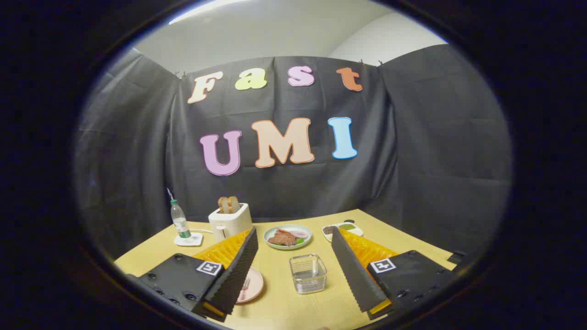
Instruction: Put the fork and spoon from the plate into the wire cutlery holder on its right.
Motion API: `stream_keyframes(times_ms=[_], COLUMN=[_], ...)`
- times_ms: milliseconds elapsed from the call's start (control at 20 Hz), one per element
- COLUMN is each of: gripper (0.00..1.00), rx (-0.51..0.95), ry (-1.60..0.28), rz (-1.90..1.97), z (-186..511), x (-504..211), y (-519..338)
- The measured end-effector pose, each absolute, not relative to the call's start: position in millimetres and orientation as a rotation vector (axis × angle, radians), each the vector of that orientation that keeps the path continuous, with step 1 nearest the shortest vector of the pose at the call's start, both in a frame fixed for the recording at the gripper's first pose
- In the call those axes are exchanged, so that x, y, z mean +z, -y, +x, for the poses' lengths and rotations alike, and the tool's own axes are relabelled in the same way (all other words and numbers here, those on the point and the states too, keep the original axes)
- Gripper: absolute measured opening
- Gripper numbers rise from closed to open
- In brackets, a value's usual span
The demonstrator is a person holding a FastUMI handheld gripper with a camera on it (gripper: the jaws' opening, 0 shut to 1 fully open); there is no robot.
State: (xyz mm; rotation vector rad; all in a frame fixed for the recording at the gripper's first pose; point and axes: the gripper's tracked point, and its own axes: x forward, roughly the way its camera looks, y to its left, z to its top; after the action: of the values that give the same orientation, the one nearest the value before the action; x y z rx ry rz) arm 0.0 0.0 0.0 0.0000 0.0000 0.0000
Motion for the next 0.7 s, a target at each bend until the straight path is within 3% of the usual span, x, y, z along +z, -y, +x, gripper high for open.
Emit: stream_keyframes(times_ms=[700], gripper=[1.0], rx=[-0.046], ry=[-0.023], rz=[-0.055], z=[-13.5], x=[-10.5], y=[-44.2])
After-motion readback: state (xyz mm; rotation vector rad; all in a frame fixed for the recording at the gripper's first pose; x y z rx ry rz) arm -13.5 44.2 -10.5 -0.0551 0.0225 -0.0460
